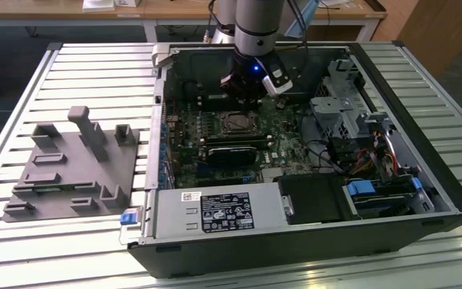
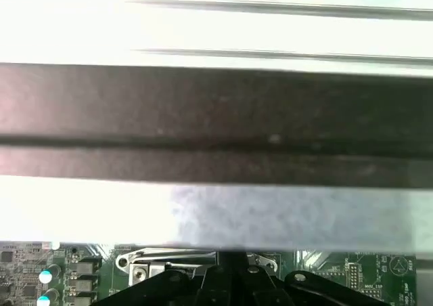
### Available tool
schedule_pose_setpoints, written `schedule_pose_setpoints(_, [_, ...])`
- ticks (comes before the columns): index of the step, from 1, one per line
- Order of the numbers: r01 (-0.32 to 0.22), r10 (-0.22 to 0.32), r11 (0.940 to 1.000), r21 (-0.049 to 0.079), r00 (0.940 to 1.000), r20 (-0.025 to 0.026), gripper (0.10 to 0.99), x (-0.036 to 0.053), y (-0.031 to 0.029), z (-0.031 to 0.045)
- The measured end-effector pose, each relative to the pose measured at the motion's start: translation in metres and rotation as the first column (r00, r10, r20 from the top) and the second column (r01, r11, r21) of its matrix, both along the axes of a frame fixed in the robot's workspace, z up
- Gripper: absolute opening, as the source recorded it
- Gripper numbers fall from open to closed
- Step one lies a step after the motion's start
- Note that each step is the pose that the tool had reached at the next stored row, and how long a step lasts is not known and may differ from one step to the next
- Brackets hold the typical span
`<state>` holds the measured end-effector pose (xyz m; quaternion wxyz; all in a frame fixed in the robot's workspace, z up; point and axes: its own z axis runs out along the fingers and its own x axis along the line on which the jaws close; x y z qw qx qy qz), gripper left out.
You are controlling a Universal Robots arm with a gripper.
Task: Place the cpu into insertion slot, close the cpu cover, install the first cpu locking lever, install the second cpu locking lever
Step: 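Install the first cpu locking lever, then install the second cpu locking lever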
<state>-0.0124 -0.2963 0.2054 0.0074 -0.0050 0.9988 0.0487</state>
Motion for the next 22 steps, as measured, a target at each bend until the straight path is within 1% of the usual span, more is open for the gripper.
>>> schedule_pose_setpoints(22, [0.000, 0.000, 1.0000, 0.000, 1.0000, -0.0001, 0.122, 0.0000, -0.0047, 0.0001])
